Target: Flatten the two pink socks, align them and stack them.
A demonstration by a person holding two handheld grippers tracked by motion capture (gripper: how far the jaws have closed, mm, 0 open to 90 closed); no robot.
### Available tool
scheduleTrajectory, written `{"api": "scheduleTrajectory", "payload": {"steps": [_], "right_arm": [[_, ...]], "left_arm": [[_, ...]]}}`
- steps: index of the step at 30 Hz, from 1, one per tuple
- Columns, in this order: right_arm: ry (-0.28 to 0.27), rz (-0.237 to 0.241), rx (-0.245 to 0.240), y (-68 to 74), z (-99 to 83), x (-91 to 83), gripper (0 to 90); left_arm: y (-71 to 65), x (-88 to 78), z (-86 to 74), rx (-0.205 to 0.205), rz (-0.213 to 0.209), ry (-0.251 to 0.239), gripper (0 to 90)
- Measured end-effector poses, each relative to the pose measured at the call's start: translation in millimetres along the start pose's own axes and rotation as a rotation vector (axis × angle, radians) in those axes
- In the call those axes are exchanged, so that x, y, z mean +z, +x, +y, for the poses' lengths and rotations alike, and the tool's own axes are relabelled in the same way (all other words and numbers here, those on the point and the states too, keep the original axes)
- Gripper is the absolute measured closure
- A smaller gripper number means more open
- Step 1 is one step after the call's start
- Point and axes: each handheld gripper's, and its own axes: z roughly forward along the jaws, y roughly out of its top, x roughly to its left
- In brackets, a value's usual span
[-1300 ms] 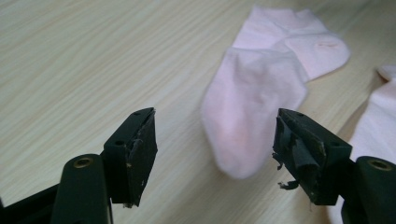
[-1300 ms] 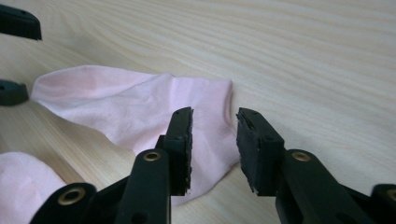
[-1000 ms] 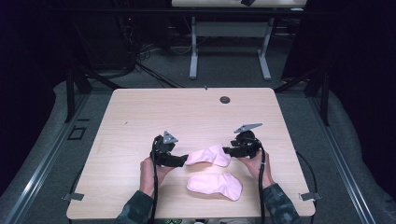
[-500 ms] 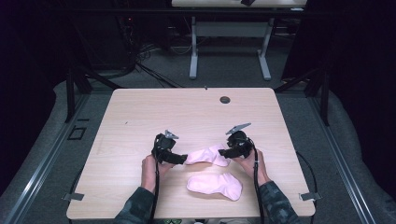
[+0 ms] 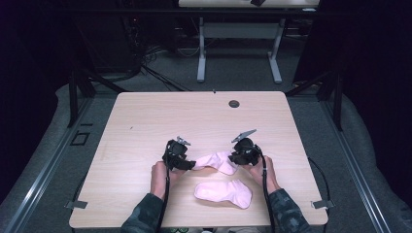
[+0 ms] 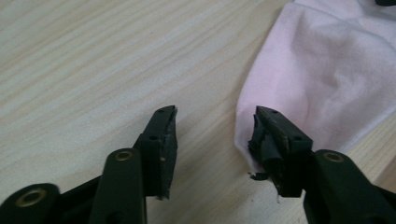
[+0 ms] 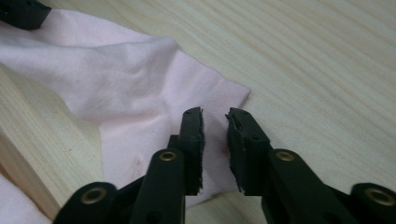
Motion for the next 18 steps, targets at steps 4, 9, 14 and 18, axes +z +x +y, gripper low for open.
{"api": "scheduleTrajectory", "payload": {"steps": [4,9,14,18], "right_arm": [[0.002,-0.006,-0.005,0.1,-1.0,0.2,82.2],[-0.002,-0.004,0.001,-1.0,-2.7,-0.3,84.7],[-0.003,0.017,0.013,-2.0,-4.3,-2.0,87.8],[-0.013,0.018,0.027,-0.8,-5.0,-3.9,88.4]], "left_arm": [[-0.2,1.0,0.4,0.008,-0.004,-0.004,61.5],[-0.1,1.0,0.4,0.015,-0.005,-0.003,68.5],[-2.6,1.4,0.5,0.032,-0.009,0.001,78.3],[-6.0,1.4,0.7,0.046,-0.011,-0.013,88.2]]}}
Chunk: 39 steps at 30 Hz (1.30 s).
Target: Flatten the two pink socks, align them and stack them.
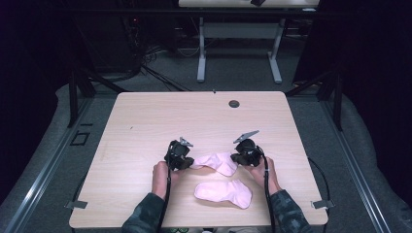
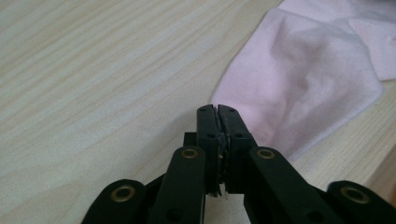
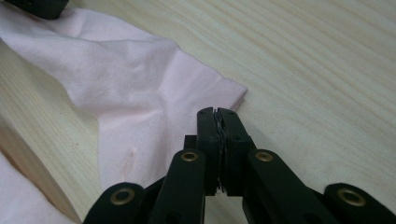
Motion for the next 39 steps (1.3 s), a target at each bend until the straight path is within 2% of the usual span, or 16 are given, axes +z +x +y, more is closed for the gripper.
{"api": "scheduleTrajectory", "payload": {"steps": [3,5,6,7,8,10,15,16,17,19,25,26,34,35,37,39], "right_arm": [[-0.005,0.0,0.001,-0.1,-0.5,-2.3,87.7],[-0.016,0.023,0.027,-0.9,-1.5,-4.0,78.6],[-0.015,0.038,0.037,-2.1,-2.4,-4.8,70.5],[-0.015,0.038,0.037,-2.1,-2.4,-4.8,70.5],[-0.006,0.034,0.052,-1.3,-3.7,-4.7,64.7],[0.007,0.031,0.035,0.5,-5.2,-2.2,60.2],[0.019,0.011,0.02,5.1,-7.0,1.9,65.4],[0.019,0.009,0.017,6.1,-6.8,1.9,68.8],[0.009,0.007,0.017,8.3,-8.0,2.6,77.6],[0.005,0.013,0.005,8.2,-9.2,2.4,82.4],[-0.011,0.027,0.032,8.8,-10.8,0.8,85.0],[-0.003,0.036,0.031,8.0,-10.3,-2.1,85.1],[-0.056,0.037,0.043,8.7,-11.8,-43.3,85.1],[-0.056,0.037,0.043,8.7,-11.8,-43.3,85.1],[-0.059,0.035,0.037,10.3,-13.8,-59.6,85.0],[-0.069,0.04,0.047,12.0,-14.7,-64.2,85.0]], "left_arm": [[-0.8,-0.9,-0.3,0.008,0.001,-0.009,88.9],[-1.0,-1.0,-0.4,0.007,0.001,-0.012,88.9],[-1.5,-1.0,-0.8,0.007,0.001,-0.015,89.0],[-1.5,-1.0,-0.8,0.007,0.001,-0.015,89.0],[-1.6,-1.2,-0.9,0.009,0.007,-0.017,89.0],[-2.7,-2.5,-0.8,0.014,0.012,-0.023,89.1],[-4.0,-5.0,-0.4,0.025,0.015,-0.033,89.4],[-3.8,-5.8,-0.6,0.027,0.015,-0.038,89.4],[-4.1,-7.1,-1.1,0.024,0.019,-0.045,89.5],[-4.3,-8.5,-1.5,0.025,0.018,-0.052,89.6],[-5.3,-14.3,-2.3,0.025,0.016,-0.077,89.8],[-6.2,-16.5,-2.5,0.027,0.02,-0.083,89.8],[-12.7,-39.6,0.7,0.042,-0.001,-0.13,89.8],[-12.7,-39.6,0.7,0.042,-0.001,-0.13,89.8],[-16.7,-50.4,2.6,0.053,-0.012,-0.148,89.8],[-18.4,-53.7,3.0,0.055,-0.017,-0.153,89.8]]}}
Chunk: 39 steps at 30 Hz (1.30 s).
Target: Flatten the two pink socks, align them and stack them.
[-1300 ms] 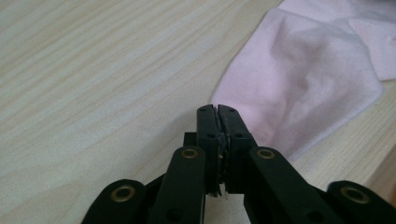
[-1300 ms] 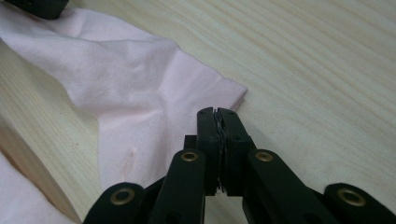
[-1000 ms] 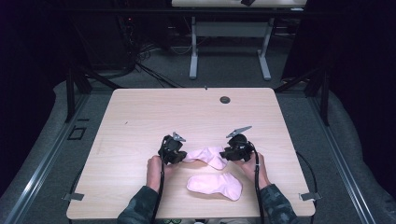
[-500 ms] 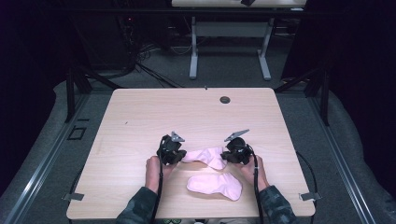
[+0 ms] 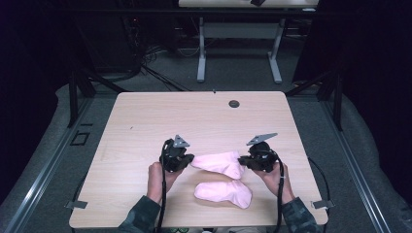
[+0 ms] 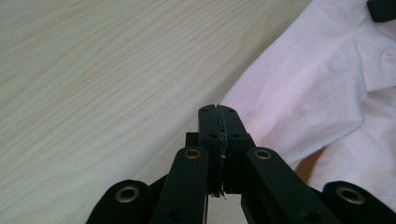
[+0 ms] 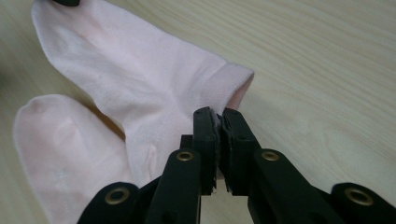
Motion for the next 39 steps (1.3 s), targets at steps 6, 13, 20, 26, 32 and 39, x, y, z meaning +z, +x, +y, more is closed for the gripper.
{"api": "scheduleTrajectory", "payload": {"steps": [6,13,20,26,32,39], "right_arm": [[-0.009,0.027,-0.005,13.6,-12.3,-31.5,84.9],[0.023,0.04,-0.02,27.5,-35.2,-43.5,84.7],[0.061,0.06,0.002,29.1,-59.2,-34.0,84.5],[0.064,0.071,0.019,30.2,-69.7,-23.6,84.1],[0.081,0.042,0.008,30.7,-75.3,-13.9,74.1],[0.087,0.033,0.013,30.7,-78.9,-12.7,57.9]], "left_arm": [[-16.5,-17.7,-0.7,0.019,-0.049,-0.012,89.8],[-33.9,-25.8,-11.3,0.042,-0.087,-0.001,89.8],[-48.5,-22.3,-28.0,0.061,-0.104,0.026,89.8],[-51.2,-13.3,-38.1,0.068,-0.095,0.054,89.6],[-52.1,-5.9,-46.3,0.061,-0.073,0.079,73.8],[-49.9,-5.5,-49.5,0.035,-0.096,0.111,56.7]]}}
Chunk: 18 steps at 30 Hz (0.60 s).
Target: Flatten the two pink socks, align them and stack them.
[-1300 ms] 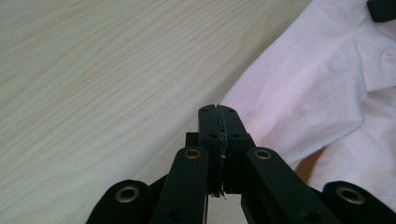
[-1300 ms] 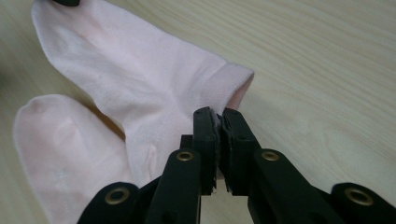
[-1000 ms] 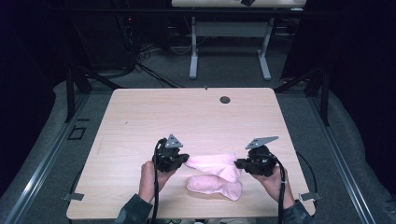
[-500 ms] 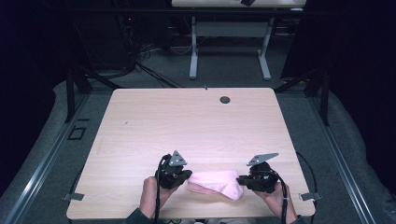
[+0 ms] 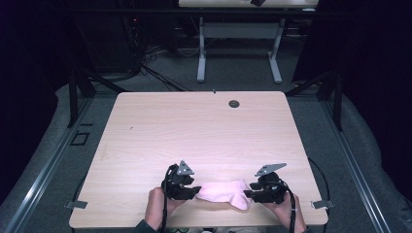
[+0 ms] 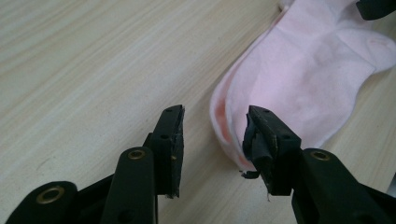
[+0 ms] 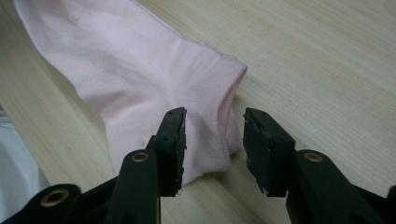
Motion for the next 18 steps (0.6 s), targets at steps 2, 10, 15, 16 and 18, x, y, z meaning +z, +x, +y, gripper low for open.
{"api": "scheduleTrajectory", "payload": {"steps": [2,10,15,16,18], "right_arm": [[0.009,-0.015,-0.006,1.4,-0.9,4.2,57.8],[0.013,-0.033,-0.039,4.8,-1.6,10.5,73.1],[0.011,-0.035,-0.057,5.1,-0.4,12.0,76.7],[0.009,-0.039,-0.069,4.5,0.7,12.9,76.8],[0.01,-0.038,-0.066,4.7,1.6,13.2,76.9]], "left_arm": [[-0.6,2.5,-1.6,-0.001,-0.008,0.007,58.6],[-3.0,8.0,-7.1,0.006,-0.045,0.038,79.3],[-4.9,9.6,-12.0,0.005,-0.041,0.034,86.0],[-5.5,9.2,-13.4,0.004,-0.038,0.031,86.0],[-5.7,8.8,-14.3,0.002,-0.036,0.029,86.0]]}}
